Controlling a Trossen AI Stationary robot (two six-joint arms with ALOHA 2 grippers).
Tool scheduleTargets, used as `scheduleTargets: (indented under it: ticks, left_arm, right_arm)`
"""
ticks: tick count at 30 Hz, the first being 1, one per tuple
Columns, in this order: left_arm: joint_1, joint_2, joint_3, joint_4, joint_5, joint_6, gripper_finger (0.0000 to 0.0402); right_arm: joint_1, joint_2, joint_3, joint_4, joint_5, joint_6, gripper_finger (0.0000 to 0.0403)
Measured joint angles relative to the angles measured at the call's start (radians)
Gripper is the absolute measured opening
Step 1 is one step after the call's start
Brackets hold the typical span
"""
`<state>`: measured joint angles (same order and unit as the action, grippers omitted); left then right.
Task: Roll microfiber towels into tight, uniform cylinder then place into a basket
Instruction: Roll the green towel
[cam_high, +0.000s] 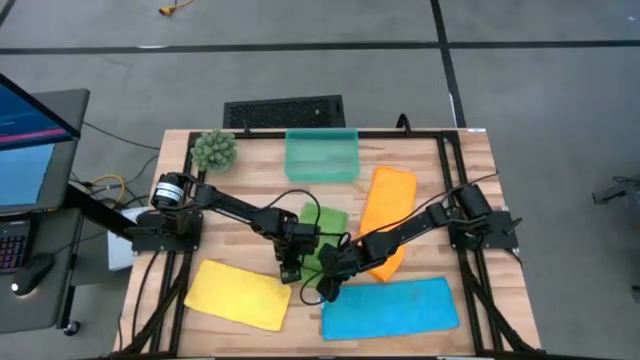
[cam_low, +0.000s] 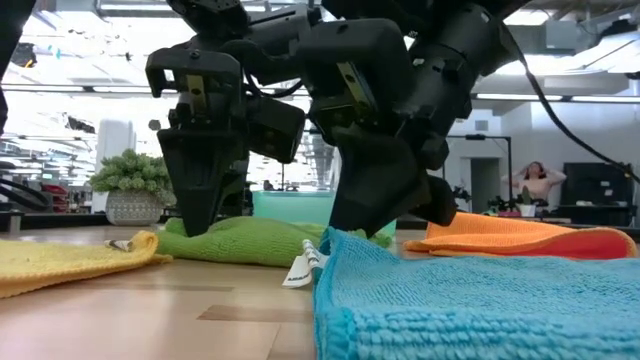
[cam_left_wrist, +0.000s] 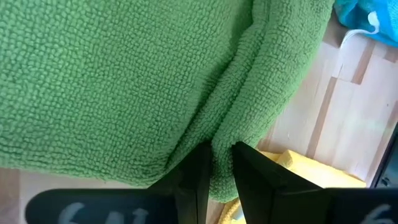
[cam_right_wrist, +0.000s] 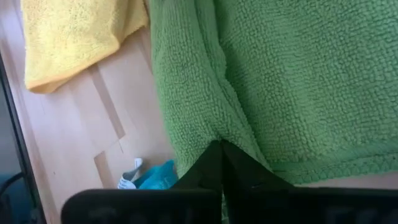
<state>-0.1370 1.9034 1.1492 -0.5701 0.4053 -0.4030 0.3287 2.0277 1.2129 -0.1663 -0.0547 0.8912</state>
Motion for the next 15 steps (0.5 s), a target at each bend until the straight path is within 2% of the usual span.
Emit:
scheduleTargets:
  ticks: [4, 8, 15]
  left_arm:
    - [0.003, 0.000, 0.001, 0.000, -0.038, -0.001, 0.0076]
    - [0.004, -0.003, 0.003, 0.000, -0.066, -0.009, 0.0107]
    - [0.008, -0.006, 0.004, -0.020, 0.002, 0.004, 0.0153]
  right_arm:
    - [-0.006, 0.000, 0.000, -0.002, 0.000, 0.000, 0.0011]
    - [-0.015, 0.000, 0.000, -0.007, -0.004, 0.001, 0.0015]
    - [-0.032, 0.000, 0.000, -0.016, -0.008, 0.001, 0.0016]
